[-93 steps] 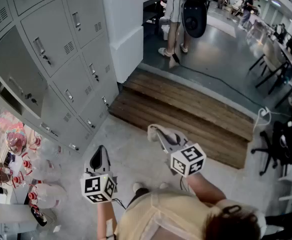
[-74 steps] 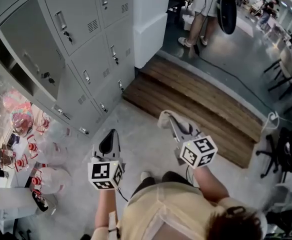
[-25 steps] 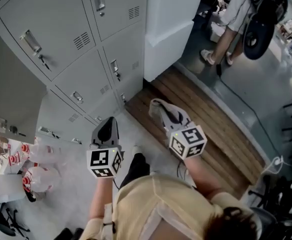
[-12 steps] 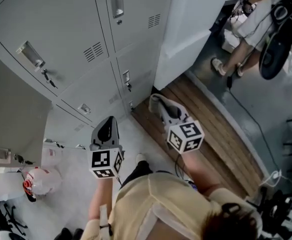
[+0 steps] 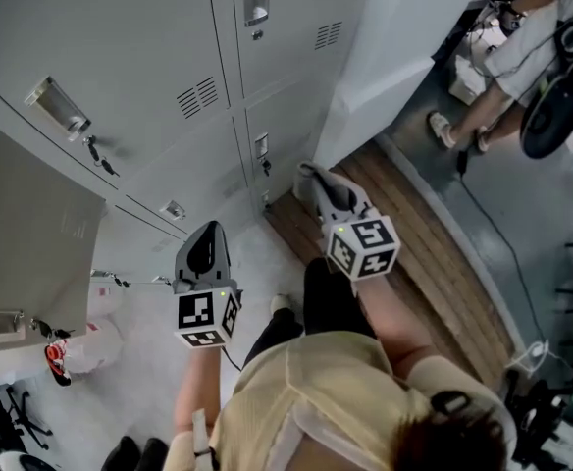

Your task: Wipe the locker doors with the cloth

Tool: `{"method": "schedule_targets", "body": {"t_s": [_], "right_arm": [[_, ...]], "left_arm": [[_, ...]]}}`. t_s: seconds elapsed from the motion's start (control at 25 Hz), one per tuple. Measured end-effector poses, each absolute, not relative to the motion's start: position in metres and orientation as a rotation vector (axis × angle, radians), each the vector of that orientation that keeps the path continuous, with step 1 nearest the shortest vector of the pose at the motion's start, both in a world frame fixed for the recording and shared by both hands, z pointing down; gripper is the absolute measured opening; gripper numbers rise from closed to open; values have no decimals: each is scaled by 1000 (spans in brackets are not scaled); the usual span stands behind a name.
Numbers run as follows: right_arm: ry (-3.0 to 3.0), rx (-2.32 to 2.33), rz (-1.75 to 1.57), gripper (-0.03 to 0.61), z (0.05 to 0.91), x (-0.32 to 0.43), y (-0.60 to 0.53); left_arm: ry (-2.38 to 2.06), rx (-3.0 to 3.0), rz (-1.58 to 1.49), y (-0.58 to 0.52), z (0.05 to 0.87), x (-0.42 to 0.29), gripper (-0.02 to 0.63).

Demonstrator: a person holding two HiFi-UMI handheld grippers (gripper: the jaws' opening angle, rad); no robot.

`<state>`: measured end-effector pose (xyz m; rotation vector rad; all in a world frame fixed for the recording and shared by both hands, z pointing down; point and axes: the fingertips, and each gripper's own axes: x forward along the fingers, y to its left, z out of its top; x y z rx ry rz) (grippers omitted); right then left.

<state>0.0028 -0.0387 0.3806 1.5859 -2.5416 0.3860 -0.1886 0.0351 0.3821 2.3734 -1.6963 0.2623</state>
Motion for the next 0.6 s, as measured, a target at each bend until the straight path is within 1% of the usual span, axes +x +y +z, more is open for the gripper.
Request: {"method": "schedule_targets", "body": {"t_s": [0.2,0.6], "right_arm": [[-2578,1544,369,15,379,-9,-58],[-2662,1382,346,15,385,-22,-113]], "left_arm": [[-1716,2321,256,27,390,-191,-12],[-1818,2214,229,-6,398,-172,-12]]}}
